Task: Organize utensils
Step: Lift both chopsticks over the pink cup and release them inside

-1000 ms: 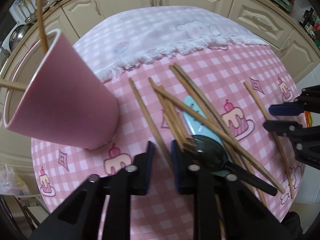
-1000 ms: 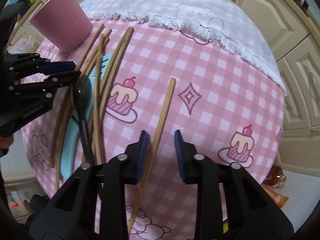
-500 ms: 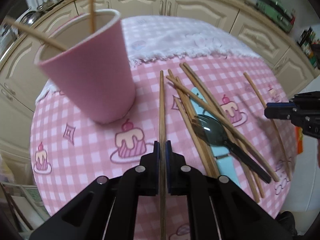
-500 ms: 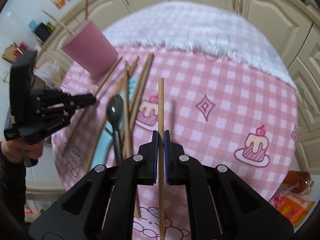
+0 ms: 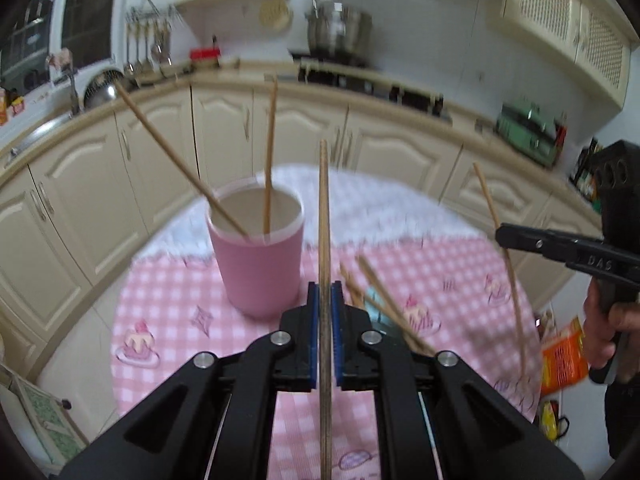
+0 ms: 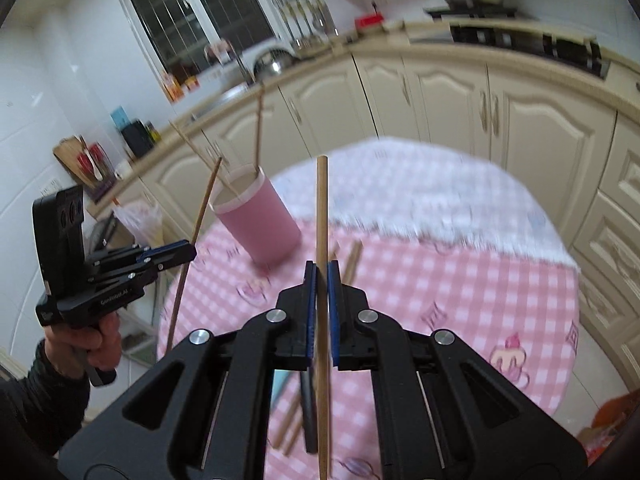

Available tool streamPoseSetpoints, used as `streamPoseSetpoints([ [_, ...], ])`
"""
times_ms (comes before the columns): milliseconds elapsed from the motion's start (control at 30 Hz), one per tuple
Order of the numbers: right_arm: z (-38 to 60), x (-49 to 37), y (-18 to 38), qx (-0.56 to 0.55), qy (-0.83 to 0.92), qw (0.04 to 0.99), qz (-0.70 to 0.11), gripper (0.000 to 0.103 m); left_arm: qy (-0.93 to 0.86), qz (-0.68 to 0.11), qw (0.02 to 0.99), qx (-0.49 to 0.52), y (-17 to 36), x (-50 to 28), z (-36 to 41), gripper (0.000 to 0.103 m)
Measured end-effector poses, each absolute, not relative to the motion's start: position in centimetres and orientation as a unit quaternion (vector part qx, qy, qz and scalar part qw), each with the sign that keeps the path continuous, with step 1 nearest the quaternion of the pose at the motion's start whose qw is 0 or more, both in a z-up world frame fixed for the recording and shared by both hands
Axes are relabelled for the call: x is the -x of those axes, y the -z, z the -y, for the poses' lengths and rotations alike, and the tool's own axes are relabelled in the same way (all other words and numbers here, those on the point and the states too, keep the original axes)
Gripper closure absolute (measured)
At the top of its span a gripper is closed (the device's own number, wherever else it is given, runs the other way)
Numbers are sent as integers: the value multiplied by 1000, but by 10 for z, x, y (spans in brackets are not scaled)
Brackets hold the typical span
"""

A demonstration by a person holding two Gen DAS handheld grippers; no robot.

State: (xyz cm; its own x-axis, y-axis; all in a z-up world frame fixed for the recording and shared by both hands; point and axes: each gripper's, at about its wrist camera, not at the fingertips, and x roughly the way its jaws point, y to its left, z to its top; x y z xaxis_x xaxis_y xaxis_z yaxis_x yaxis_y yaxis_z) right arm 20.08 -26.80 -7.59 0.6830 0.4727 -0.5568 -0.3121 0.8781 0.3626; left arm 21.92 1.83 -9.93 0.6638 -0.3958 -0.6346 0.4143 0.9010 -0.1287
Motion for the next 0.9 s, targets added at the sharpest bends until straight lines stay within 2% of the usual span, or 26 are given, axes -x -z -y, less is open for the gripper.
streamPoseSetpoints([
  [533, 211, -259, -30, -149, -251, 943, -157, 97, 202, -145, 965, 78, -27, -230, -57, 98],
  [700, 189, -287, -41, -156, -258, 943, -138, 97, 186, -100, 974, 79, -46, -248, -58, 98],
  [900, 162, -317, -41, -142, -251, 950, -121, 97, 167, -76, 979, 85, -39, -274, -55, 98],
])
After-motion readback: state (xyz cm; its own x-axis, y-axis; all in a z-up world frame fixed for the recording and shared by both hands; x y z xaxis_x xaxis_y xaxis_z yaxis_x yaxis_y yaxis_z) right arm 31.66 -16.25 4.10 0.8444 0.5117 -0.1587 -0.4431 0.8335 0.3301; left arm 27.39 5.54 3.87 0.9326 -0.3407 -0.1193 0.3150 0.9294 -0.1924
